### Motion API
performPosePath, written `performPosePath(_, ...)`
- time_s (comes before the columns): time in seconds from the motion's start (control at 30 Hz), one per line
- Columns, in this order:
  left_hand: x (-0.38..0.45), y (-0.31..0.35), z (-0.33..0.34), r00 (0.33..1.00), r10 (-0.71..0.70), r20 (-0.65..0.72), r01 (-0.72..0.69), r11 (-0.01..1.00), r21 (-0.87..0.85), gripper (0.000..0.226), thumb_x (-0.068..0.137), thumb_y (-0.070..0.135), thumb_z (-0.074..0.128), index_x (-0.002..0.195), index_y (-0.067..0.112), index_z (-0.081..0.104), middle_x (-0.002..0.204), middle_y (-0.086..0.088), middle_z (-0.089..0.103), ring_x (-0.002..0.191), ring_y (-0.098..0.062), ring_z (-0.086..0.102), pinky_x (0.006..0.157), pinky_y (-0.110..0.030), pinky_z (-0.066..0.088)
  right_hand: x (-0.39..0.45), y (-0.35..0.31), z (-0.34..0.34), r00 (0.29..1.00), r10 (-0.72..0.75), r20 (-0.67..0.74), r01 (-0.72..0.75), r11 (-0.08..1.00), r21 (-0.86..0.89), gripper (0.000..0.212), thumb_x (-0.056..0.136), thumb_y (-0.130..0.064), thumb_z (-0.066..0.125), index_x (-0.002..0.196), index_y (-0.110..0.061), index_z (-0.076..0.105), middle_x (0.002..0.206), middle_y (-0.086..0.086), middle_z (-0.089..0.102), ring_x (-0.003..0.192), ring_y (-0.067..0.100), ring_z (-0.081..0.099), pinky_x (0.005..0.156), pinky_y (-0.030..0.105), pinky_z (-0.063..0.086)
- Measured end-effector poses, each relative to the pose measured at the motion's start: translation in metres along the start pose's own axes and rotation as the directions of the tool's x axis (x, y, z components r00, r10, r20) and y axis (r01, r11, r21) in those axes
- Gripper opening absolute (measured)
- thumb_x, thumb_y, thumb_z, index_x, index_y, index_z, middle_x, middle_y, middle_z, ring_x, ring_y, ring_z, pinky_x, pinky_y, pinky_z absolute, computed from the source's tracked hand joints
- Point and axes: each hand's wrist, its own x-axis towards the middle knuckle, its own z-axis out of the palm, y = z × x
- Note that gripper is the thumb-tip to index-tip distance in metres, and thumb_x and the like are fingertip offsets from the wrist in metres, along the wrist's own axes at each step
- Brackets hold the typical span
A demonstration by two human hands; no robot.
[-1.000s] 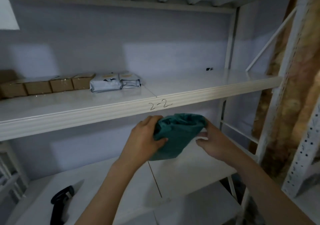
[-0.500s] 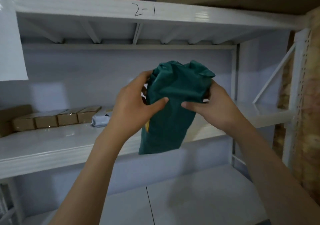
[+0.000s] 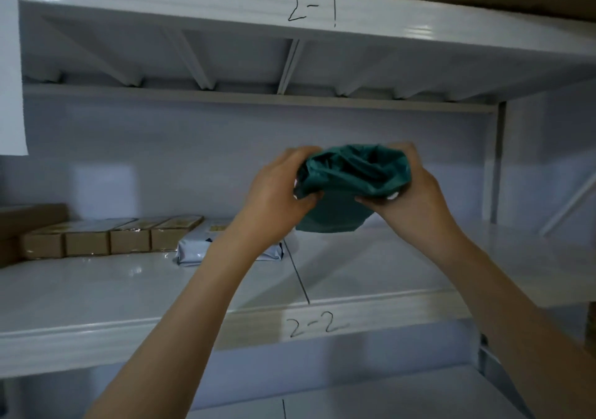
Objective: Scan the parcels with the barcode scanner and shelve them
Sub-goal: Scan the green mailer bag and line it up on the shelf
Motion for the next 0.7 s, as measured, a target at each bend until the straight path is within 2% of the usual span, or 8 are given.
performPosePath(0.1, 0.002, -0.035, 0.023, 0.992, -0.012, 0.128, 0.007, 0.999, 0.041, 0.055, 0.08, 0.007, 0.073, 0.13, 0.02, 0.055, 0.119, 0.001, 0.06, 0.1, -0.014, 0.057, 0.085, -0.037, 0.056, 0.0, 0.037, 0.02, 0.997, 0.024, 0.078, -0.019, 0.997, -0.073, 0.07, 0.073, -0.021, 0.086, 0.126, -0.029, 0.041, 0.112, -0.01, 0.063, 0.1, 0.009, 0.062, 0.082, 0.018, 0.052)
performPosePath(0.17, 0.0, -0.051, 0.038, 0.981, -0.021, 0.194, 0.005, 0.996, 0.085, 0.054, 0.08, 0.005, 0.073, 0.13, 0.019, 0.057, 0.12, 0.0, 0.061, 0.101, -0.016, 0.058, 0.089, -0.037, 0.055, -0.001, 0.058, 0.03, 0.986, 0.028, 0.163, -0.009, 0.994, -0.113, 0.072, 0.076, -0.017, 0.083, 0.134, -0.031, 0.043, 0.117, -0.01, 0.063, 0.104, 0.009, 0.062, 0.089, 0.021, 0.05)
performPosePath(0.27, -0.006, -0.069, 0.055, 0.96, 0.0, 0.281, -0.046, 0.987, 0.156, 0.054, 0.078, 0.002, 0.071, 0.126, 0.021, 0.059, 0.122, 0.0, 0.061, 0.106, -0.021, 0.06, 0.091, -0.034, 0.052, 0.001, 0.082, 0.035, 0.943, 0.054, 0.328, 0.01, 0.981, -0.192, 0.053, 0.077, -0.015, 0.079, 0.124, -0.028, 0.058, 0.115, -0.008, 0.065, 0.105, 0.013, 0.063, 0.087, 0.014, 0.045)
performPosePath(0.37, -0.014, -0.08, 0.063, 0.932, -0.023, 0.362, -0.075, 0.964, 0.254, 0.048, 0.081, 0.01, 0.071, 0.124, 0.025, 0.056, 0.116, 0.001, 0.061, 0.101, -0.018, 0.06, 0.081, -0.017, 0.041, 0.008, 0.096, 0.038, 0.828, 0.131, 0.546, 0.028, 0.962, -0.272, 0.049, 0.076, -0.019, 0.082, 0.121, -0.025, 0.062, 0.11, -0.008, 0.067, 0.1, 0.011, 0.062, 0.075, 0.001, 0.04)
performPosePath(0.4, -0.016, -0.082, 0.067, 0.92, -0.047, 0.39, -0.075, 0.954, 0.291, 0.048, 0.081, 0.012, 0.071, 0.125, 0.026, 0.055, 0.115, 0.001, 0.061, 0.101, -0.018, 0.059, 0.079, -0.017, 0.039, 0.011, 0.1, 0.04, 0.789, 0.146, 0.597, 0.048, 0.954, -0.296, 0.051, 0.077, -0.019, 0.081, 0.123, -0.025, 0.061, 0.111, -0.008, 0.066, 0.1, 0.01, 0.061, 0.075, 0.002, 0.04)
performPosePath(0.53, -0.021, -0.091, 0.079, 0.856, -0.172, 0.488, -0.05, 0.911, 0.41, 0.053, 0.084, 0.009, 0.065, 0.131, 0.028, 0.05, 0.125, -0.002, 0.057, 0.115, -0.022, 0.053, 0.095, -0.036, 0.047, 0.023, 0.116, 0.055, 0.677, 0.187, 0.712, 0.091, 0.939, -0.333, 0.055, 0.079, -0.019, 0.078, 0.13, -0.027, 0.058, 0.119, -0.003, 0.066, 0.105, 0.013, 0.061, 0.083, 0.017, 0.046)
performPosePath(0.63, -0.02, -0.095, 0.08, 0.783, -0.265, 0.562, -0.064, 0.865, 0.498, 0.057, 0.086, 0.006, 0.06, 0.136, 0.027, 0.043, 0.131, -0.005, 0.051, 0.121, -0.024, 0.048, 0.097, -0.037, 0.045, 0.025, 0.127, 0.069, 0.614, 0.202, 0.763, 0.12, 0.931, -0.344, 0.061, 0.086, -0.027, 0.074, 0.14, -0.031, 0.048, 0.135, -0.002, 0.056, 0.115, 0.013, 0.055, 0.09, 0.013, 0.038)
performPosePath(0.7, -0.017, -0.098, 0.081, 0.741, -0.325, 0.588, -0.063, 0.838, 0.542, 0.06, 0.086, 0.001, 0.056, 0.14, 0.025, 0.04, 0.133, -0.007, 0.05, 0.122, -0.026, 0.048, 0.099, -0.038, 0.044, 0.026, 0.13, 0.079, 0.595, 0.206, 0.777, 0.128, 0.93, -0.345, 0.06, 0.091, -0.024, 0.069, 0.145, -0.03, 0.043, 0.142, -0.002, 0.048, 0.117, 0.01, 0.05, 0.091, 0.01, 0.032)
